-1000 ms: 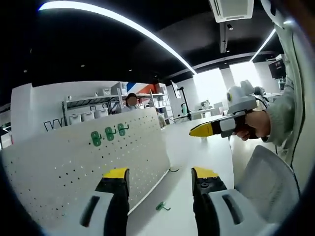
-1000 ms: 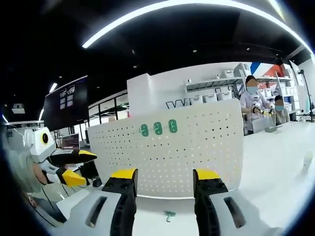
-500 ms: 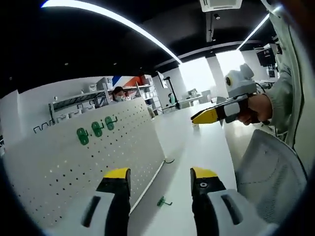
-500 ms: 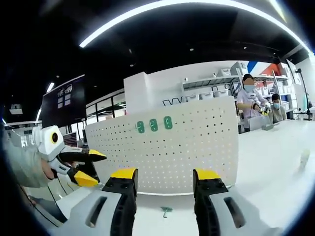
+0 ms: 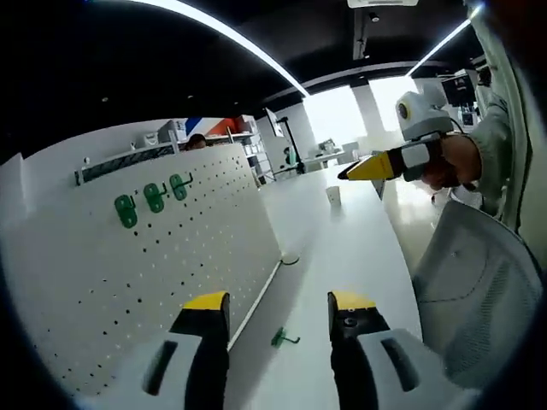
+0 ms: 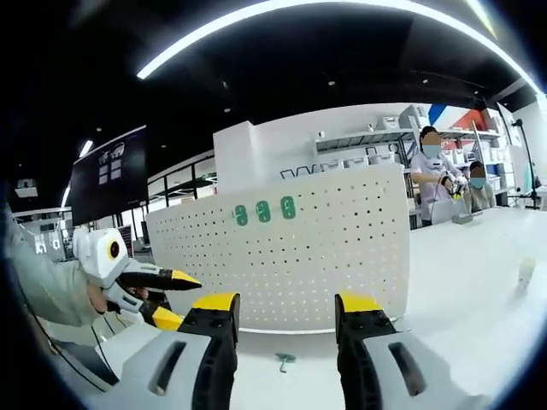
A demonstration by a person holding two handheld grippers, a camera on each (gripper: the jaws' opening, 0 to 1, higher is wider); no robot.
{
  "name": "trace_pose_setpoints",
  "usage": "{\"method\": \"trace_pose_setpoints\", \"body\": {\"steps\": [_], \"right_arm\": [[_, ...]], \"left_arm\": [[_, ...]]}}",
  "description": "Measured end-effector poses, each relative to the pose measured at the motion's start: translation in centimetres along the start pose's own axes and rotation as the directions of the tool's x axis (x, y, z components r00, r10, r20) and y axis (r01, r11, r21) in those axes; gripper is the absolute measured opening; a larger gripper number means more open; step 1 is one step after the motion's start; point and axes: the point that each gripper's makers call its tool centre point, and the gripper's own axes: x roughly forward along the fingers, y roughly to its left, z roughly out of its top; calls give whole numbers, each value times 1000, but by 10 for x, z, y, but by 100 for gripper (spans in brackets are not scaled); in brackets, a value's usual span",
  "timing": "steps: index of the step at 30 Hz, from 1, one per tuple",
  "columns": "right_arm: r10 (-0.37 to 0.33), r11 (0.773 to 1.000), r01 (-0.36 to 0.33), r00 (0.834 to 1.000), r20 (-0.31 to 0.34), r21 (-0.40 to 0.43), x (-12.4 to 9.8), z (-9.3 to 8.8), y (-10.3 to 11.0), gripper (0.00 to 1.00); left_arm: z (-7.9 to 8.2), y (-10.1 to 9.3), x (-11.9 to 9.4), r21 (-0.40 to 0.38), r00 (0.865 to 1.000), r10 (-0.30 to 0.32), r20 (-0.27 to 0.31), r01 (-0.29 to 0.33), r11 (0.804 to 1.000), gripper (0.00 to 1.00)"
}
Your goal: Insert the hook assembly into the mounting plate slot until the hook locks in place.
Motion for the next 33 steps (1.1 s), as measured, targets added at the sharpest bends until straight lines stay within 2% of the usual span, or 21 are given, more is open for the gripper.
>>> {"method": "trace_pose_setpoints", "body": {"steps": [5, 8, 21, 33], "right_arm": [[-9, 1000, 9, 1000, -6, 6, -1, -2, -2, 43], [-13, 1000, 13, 1000, -6, 12, -1, -2, -2, 42], [-21, 1000, 21, 999, -32, 6, -6, -12, 2, 42], [-6, 1000, 6, 999, -53, 14, -13, -22, 16, 42]], "left_arm": [[-10, 3, 10, -27, 999, -28, -18, 28, 999, 45], [-14, 5, 16, -16, 999, -32, -29, 32, 999, 45], [-32, 2, 50, 26, 988, -120, -99, 123, 992, 44], [-50, -3, 66, 30, 975, -168, -144, 174, 984, 43]]}}
